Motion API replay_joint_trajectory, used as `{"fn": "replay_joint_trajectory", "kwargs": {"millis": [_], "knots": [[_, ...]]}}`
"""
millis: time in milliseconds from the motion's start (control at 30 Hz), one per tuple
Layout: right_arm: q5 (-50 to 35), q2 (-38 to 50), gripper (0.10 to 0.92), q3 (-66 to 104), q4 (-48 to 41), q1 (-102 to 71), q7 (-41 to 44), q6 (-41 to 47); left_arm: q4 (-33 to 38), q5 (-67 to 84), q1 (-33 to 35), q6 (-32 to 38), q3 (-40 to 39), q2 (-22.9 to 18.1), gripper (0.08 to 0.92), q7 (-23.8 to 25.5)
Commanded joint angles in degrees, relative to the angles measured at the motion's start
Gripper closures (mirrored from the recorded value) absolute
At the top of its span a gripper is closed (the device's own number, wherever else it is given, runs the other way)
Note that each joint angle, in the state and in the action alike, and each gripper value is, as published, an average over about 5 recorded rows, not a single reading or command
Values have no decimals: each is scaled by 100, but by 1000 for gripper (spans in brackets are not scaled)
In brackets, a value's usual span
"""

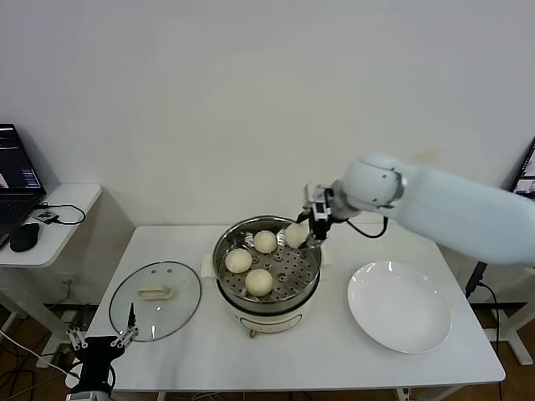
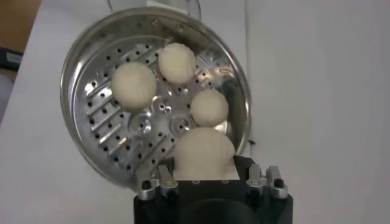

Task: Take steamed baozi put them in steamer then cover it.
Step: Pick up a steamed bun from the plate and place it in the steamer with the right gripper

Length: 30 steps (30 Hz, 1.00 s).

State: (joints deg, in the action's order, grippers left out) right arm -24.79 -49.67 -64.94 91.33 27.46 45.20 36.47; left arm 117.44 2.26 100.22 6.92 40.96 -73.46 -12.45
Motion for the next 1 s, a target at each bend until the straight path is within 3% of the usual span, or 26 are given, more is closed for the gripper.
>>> {"fn": "replay_joint_trajectory", "kwargs": {"millis": [33, 500, 800, 1000], "knots": [[113, -584, 397, -267, -277, -389, -326, 451, -30, 9, -33, -8, 3, 1, 177, 3], [609, -636, 397, -175, -470, -736, -341, 377, -91, 12, -54, 12, -21, -15, 177, -3], [375, -575, 394, -28, -373, -781, -379, 458, -79, 5, -27, 23, -18, -23, 177, -9], [318, -357, 319, 175, -115, -692, -411, 512, -95, 4, -19, 35, -15, -30, 177, -15]]}}
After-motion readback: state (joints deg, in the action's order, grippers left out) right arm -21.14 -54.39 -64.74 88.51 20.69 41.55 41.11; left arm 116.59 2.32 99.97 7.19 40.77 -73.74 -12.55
